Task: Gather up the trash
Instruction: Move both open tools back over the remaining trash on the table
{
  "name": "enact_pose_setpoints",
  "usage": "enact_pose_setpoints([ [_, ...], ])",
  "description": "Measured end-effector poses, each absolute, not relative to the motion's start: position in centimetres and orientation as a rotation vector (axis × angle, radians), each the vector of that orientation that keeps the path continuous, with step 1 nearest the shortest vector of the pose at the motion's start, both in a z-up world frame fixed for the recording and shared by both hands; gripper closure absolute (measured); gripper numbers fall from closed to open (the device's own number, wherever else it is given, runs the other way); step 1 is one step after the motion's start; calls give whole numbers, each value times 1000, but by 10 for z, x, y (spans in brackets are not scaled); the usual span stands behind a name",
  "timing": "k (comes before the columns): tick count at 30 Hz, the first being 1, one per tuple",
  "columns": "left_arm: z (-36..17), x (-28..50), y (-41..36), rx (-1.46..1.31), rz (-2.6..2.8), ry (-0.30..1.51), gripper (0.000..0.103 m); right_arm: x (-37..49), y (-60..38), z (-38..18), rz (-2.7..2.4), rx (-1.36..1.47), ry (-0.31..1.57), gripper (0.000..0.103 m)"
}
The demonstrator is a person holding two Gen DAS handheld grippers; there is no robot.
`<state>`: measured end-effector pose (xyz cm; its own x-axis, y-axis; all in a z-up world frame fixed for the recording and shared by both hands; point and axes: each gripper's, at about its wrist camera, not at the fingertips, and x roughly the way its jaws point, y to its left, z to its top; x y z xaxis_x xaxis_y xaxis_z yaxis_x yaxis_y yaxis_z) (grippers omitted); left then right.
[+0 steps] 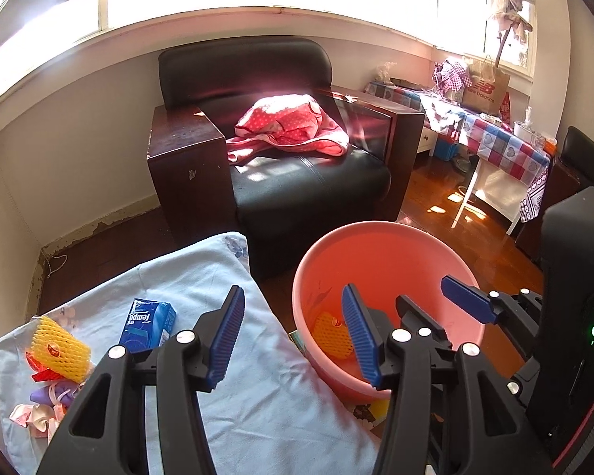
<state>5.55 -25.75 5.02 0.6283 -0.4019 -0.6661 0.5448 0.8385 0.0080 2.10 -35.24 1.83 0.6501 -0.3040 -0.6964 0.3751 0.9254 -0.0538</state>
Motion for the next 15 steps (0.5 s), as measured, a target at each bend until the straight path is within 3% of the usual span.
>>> enact_pose_setpoints([
  [15,51,59,-128,153,-362,685,50,42,-285,22,-199,85,773,64],
])
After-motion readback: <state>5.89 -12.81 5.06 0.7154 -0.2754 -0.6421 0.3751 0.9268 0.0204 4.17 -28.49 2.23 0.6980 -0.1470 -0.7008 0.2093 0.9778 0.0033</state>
